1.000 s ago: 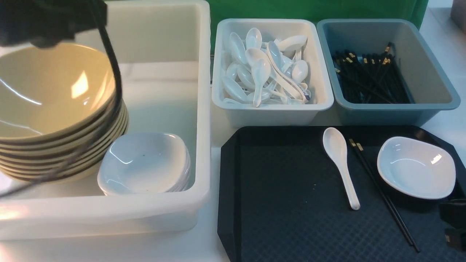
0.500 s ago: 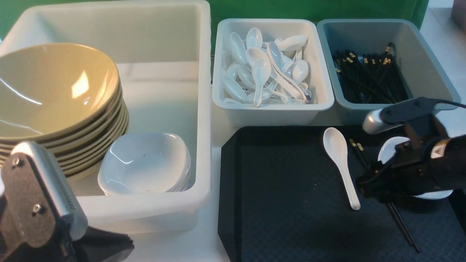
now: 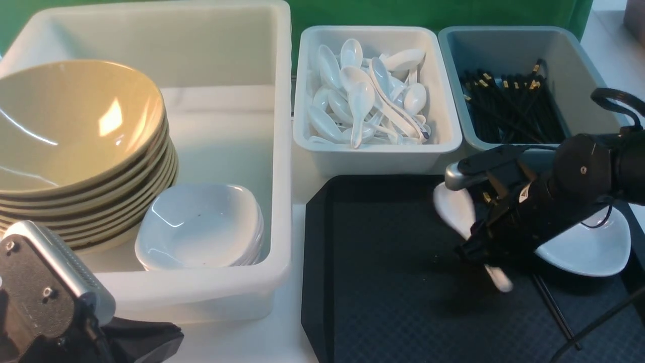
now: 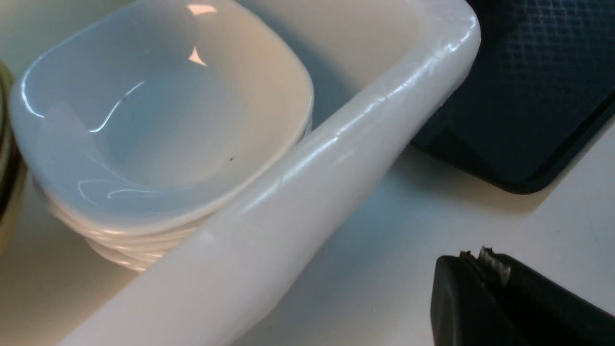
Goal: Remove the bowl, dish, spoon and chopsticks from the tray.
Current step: Use the right arm to grab the soup spoon in the middle, then use the right arm to put the soup spoon into the small storage box in the middle
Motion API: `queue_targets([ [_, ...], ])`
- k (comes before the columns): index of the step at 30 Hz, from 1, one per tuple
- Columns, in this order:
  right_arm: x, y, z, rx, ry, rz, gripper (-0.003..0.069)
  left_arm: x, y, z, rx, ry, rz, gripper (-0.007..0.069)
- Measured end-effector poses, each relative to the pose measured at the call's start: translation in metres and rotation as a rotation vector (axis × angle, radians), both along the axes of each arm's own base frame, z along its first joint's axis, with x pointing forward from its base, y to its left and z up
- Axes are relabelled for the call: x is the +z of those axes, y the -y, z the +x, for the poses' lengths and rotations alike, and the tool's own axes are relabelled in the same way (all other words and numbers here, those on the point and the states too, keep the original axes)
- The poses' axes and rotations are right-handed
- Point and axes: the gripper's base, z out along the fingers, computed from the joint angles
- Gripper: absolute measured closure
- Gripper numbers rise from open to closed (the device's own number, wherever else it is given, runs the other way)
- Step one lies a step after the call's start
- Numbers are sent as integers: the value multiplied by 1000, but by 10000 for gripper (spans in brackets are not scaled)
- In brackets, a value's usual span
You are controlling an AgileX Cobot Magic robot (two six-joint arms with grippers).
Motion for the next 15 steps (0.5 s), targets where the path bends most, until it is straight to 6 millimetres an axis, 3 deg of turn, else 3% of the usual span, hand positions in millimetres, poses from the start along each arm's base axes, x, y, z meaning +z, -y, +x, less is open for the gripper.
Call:
queue_targets([
  [3,15,-1,-11,31,-33,-1,519,1,0,1,9,17,-5,634],
  [9,87,-21,-36,158,206,64,519,4,-1,5,31,62,-14,633],
  [11,115,-30,-35,188,387,112,522,4,-1,5,35,68,-16,633],
  [12,117,-30,-35,189,404,116,524,4,-1,5,35,68,-16,633],
  [15,150,-42,-15,186,703,178,568,5,-1,5,36,70,-16,633],
])
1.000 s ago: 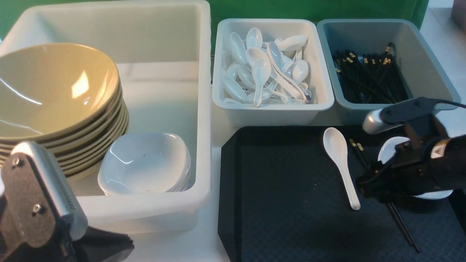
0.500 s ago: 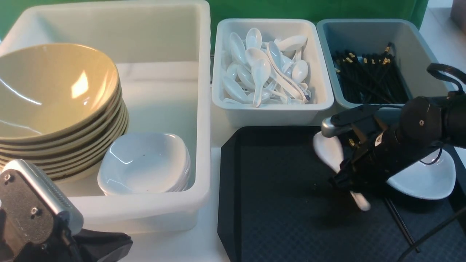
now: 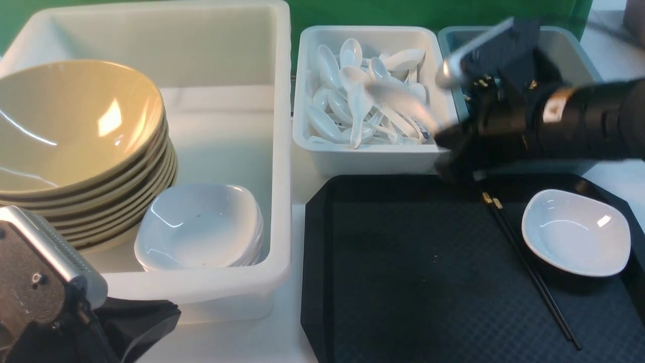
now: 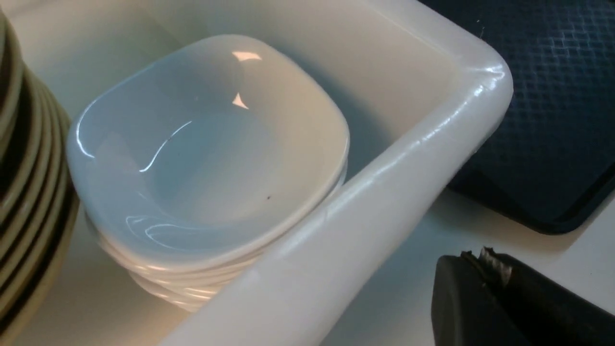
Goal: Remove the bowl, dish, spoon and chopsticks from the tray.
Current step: Use the right arm to put the soup spoon into the small storage box in the middle
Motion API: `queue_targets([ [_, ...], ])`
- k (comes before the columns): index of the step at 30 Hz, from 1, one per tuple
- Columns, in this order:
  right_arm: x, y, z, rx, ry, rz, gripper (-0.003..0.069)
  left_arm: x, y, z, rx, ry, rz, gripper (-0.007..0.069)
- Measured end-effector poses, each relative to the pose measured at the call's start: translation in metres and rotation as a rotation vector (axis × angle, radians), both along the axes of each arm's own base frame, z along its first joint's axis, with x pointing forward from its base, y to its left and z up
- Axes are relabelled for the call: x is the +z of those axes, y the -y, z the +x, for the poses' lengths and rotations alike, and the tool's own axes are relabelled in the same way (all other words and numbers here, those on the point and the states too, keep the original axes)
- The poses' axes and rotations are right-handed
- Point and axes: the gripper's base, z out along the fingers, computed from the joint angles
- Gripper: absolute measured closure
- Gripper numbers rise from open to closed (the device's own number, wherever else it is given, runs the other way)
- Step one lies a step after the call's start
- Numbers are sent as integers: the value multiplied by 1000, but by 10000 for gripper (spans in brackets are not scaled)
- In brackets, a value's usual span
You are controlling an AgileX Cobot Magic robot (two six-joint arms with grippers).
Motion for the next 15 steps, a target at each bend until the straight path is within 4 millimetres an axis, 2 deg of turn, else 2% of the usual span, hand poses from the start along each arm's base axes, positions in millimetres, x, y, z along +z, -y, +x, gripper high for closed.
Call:
queue_targets([
  [3,20,-7,26,-25,132,51,568,0,0,0,0,1,0,633],
  [7,25,-13,74,-52,115,42,538,0,0,0,0,-1,0,633],
  [9,20,-13,98,-49,39,1,459,-1,0,-2,-6,-16,-1,633],
  [11,16,-8,109,-58,-15,-20,392,-1,0,-5,-3,-30,-12,633],
  [13,14,2,114,-74,-89,-39,312,1,-1,-8,2,-32,-25,633],
  [15,15,16,110,-94,-185,-59,243,3,-3,-12,8,-17,-35,633],
])
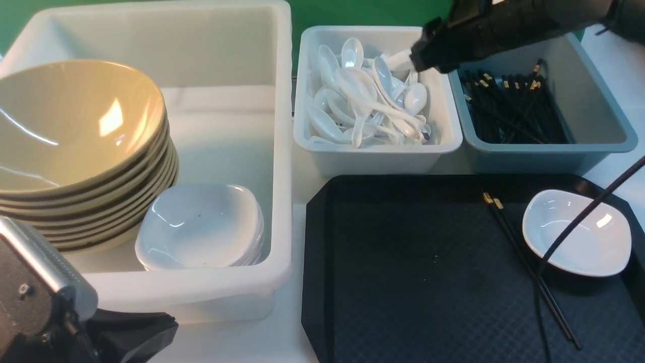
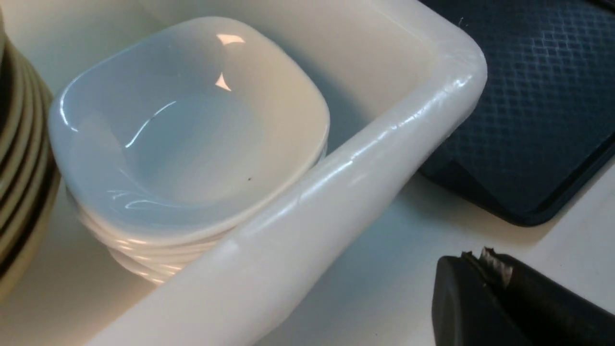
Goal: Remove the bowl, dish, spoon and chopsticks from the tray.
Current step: Use the right arm to put the soup spoon into the small storage box in the middle, then use the right arm to grab the chopsticks
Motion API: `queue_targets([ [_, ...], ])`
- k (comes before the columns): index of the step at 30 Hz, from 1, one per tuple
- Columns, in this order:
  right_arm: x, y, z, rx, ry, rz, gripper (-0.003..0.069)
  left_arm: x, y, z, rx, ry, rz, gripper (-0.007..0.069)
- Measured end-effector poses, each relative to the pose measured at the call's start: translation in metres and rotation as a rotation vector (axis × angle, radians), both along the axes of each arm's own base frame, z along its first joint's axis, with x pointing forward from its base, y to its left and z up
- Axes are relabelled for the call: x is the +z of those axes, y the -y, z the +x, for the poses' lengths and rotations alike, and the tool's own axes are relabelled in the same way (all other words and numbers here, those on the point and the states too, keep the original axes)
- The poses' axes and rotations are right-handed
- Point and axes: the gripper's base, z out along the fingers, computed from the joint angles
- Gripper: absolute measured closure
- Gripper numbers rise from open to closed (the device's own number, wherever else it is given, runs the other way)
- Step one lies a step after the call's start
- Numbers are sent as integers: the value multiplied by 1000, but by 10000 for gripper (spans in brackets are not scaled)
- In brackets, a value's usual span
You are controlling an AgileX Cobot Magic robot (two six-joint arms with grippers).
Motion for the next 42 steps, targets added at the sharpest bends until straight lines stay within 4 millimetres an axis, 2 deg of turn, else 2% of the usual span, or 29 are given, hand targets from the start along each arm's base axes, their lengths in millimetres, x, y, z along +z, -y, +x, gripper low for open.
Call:
queue_targets([
  [4,8,19,-16,-38,-103,-18,218,3,-2,-4,1,27,-4,633],
  [5,15,30,-30,-69,-131,-20,221,4,-3,-7,1,42,-11,633],
  [7,17,37,-43,-86,-146,-24,227,5,-4,-8,1,55,-14,633],
  [9,9,49,-71,-118,-206,-27,242,7,-4,-10,2,67,-21,633],
  [12,-16,57,-97,-147,-311,-38,249,7,-4,-10,2,68,-21,633],
  [13,-35,59,-108,-156,-377,-50,250,7,-4,-10,2,69,-20,633],
  [16,-76,64,-128,-167,-479,-77,253,7,-4,-10,2,69,-20,633],
  [17,-97,66,-138,-175,-520,-89,254,7,-4,-10,3,71,-20,633],
  [18,-99,66,-139,-176,-523,-91,254,7,-4,-10,3,70,-20,633],
  [19,-115,68,-144,-183,-537,-97,254,7,-5,-10,7,78,-23,633],
  [21,-127,69,-145,-189,-537,-99,254,8,-5,-9,12,88,-27,633],
  [29,-167,66,-123,-211,-498,-102,254,6,-5,-8,22,98,-31,633],
  [32,-172,65,-115,-212,-456,-98,260,6,-5,-8,17,106,-23,633],
  [34,-173,65,-112,-208,-439,-99,291,6,-5,-8,14,113,-17,633],
  [36,-173,61,-110,-176,-424,-113,372,6,-5,-7,11,121,-7,633],
  [37,-173,60,-110,-169,-423,-117,380,6,-5,-7,10,122,-6,633],
  [40,-173,49,-112,-96,-403,-149,534,6,-6,-7,7,126,-1,633],
  [42,-171,43,-114,-65,-391,-159,550,6,-6,-7,6,125,0,633],
])
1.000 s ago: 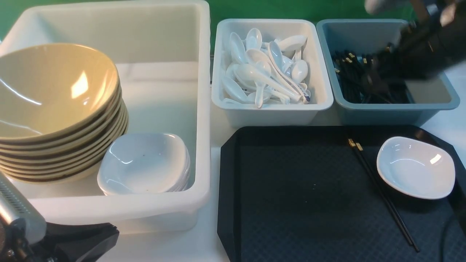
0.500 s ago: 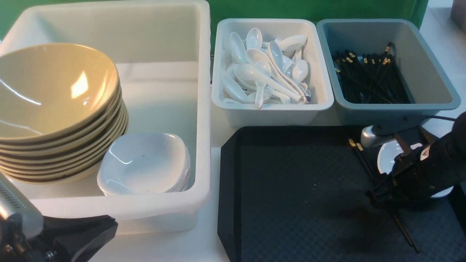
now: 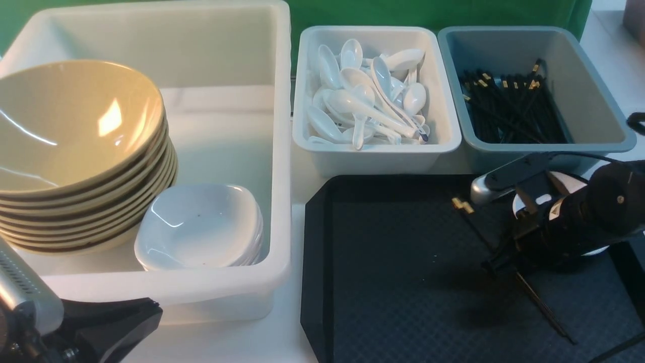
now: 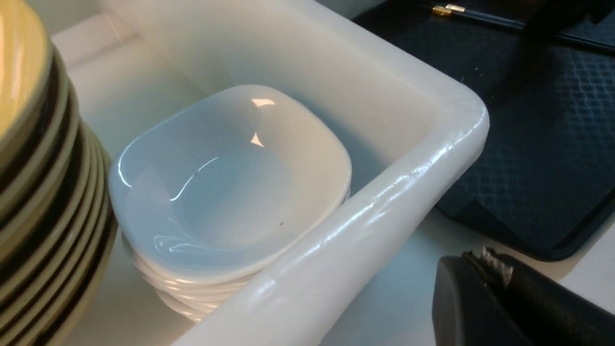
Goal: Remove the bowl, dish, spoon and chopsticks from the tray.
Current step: Use the right arm to grab the chopsticks
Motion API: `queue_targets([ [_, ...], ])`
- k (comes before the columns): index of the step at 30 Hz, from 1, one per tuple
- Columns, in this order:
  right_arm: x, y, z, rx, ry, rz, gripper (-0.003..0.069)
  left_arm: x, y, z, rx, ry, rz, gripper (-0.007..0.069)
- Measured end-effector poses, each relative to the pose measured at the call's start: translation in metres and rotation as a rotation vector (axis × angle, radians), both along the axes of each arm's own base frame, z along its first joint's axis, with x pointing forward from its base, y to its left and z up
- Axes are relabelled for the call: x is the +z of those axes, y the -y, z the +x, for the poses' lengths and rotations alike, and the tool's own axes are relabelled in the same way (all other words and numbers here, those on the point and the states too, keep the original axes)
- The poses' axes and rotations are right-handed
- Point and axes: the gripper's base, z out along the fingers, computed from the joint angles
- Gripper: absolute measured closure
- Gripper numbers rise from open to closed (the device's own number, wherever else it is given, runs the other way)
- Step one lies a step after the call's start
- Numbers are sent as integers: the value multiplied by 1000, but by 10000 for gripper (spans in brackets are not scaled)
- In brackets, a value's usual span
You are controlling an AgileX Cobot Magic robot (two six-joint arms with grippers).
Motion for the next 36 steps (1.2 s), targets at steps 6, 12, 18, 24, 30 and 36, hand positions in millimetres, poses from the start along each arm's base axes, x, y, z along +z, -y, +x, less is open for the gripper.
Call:
queue_targets([
  [6,22,-22,-21,111,9,3,607,-6,0,0,1,-14,7,633],
  [12,74,-17,-40,143,161,43,615,-8,0,0,4,-17,9,633],
  [18,104,-9,-52,169,281,52,620,-8,0,0,6,-12,7,633],
  [24,150,15,-25,21,788,128,623,-7,-1,1,13,1,2,633],
  [30,177,30,15,-135,951,205,623,-7,-1,2,15,6,0,633],
  [36,125,20,19,42,301,9,623,-7,-1,2,14,6,5,633],
])
